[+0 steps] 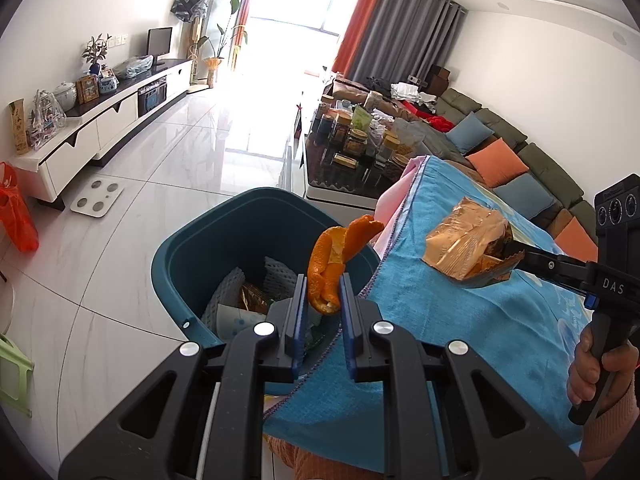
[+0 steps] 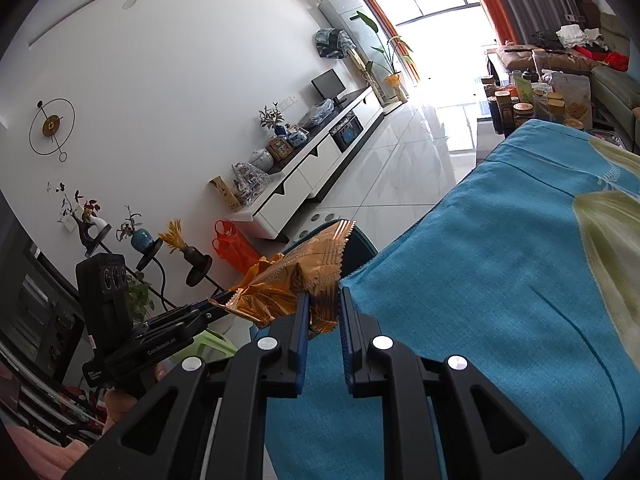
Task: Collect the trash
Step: 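Lower both tools over the teal bin and open them to drop the items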
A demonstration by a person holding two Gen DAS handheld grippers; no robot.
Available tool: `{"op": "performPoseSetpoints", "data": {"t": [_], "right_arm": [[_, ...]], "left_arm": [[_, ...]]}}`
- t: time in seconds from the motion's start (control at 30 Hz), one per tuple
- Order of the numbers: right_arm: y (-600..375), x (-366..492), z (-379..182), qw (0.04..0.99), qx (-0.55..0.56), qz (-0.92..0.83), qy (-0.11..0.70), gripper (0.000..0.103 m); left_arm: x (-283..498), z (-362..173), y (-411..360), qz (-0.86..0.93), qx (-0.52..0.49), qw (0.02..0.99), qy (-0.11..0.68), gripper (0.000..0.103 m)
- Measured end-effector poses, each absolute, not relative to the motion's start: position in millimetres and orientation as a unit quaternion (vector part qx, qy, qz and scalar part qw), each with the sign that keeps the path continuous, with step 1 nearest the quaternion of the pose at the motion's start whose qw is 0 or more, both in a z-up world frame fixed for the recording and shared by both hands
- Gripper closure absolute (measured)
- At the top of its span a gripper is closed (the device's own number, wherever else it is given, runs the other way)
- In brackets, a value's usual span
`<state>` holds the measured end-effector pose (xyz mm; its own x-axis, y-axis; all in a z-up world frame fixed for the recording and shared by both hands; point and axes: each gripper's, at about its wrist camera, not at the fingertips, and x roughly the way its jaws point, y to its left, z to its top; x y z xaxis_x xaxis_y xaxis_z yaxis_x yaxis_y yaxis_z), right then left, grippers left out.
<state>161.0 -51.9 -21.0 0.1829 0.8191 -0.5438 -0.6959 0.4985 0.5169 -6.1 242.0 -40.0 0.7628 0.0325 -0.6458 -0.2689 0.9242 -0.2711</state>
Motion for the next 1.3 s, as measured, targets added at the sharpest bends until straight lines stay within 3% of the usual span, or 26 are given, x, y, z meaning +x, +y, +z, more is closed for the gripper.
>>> {"op": "performPoseSetpoints", "data": {"t": [1.3], "right_arm": [[-15.8,167.4,-29.0,0.762,0.047,0.492,0.419,0.09]], "left_arm": [[11.4,-54.2,260.2,0.104,-0.19,0.912,0.349,0.087]]}}
